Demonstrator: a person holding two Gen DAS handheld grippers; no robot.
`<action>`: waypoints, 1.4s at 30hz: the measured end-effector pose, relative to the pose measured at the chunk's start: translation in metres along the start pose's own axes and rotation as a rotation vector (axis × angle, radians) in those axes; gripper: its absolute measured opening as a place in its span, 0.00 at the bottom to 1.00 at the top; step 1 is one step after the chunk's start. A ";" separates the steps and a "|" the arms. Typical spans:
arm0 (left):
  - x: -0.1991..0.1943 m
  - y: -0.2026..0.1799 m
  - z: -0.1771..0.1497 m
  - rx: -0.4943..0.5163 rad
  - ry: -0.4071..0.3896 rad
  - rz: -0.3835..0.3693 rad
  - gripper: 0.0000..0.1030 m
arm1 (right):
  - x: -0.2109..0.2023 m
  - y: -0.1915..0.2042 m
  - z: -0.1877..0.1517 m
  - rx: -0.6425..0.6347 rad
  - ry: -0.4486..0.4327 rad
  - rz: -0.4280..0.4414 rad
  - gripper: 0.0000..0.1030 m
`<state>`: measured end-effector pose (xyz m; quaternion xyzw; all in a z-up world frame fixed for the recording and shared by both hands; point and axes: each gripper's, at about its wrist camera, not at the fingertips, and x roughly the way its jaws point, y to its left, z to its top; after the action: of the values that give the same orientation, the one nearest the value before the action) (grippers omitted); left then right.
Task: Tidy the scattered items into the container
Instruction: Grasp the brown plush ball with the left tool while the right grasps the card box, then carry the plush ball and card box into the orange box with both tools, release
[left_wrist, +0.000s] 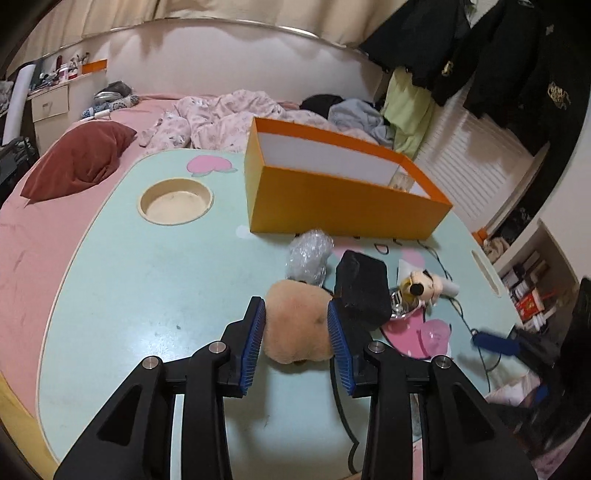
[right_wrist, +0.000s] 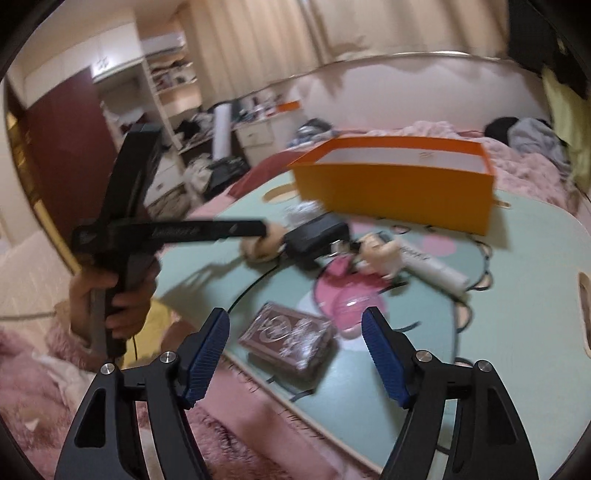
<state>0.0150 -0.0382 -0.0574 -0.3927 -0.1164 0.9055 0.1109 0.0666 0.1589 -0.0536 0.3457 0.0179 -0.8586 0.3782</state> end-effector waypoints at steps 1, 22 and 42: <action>0.001 0.000 0.000 0.000 0.002 -0.003 0.59 | 0.003 0.005 -0.001 -0.021 0.005 -0.010 0.72; -0.003 -0.007 -0.003 0.056 -0.022 0.046 0.52 | 0.032 0.022 0.000 -0.103 -0.005 -0.071 0.64; 0.010 -0.040 0.137 0.132 -0.110 0.012 0.52 | 0.006 -0.117 0.147 0.320 -0.170 -0.075 0.64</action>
<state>-0.0882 -0.0146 0.0391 -0.3349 -0.0601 0.9321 0.1246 -0.0987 0.1953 0.0279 0.3269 -0.1378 -0.8901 0.2861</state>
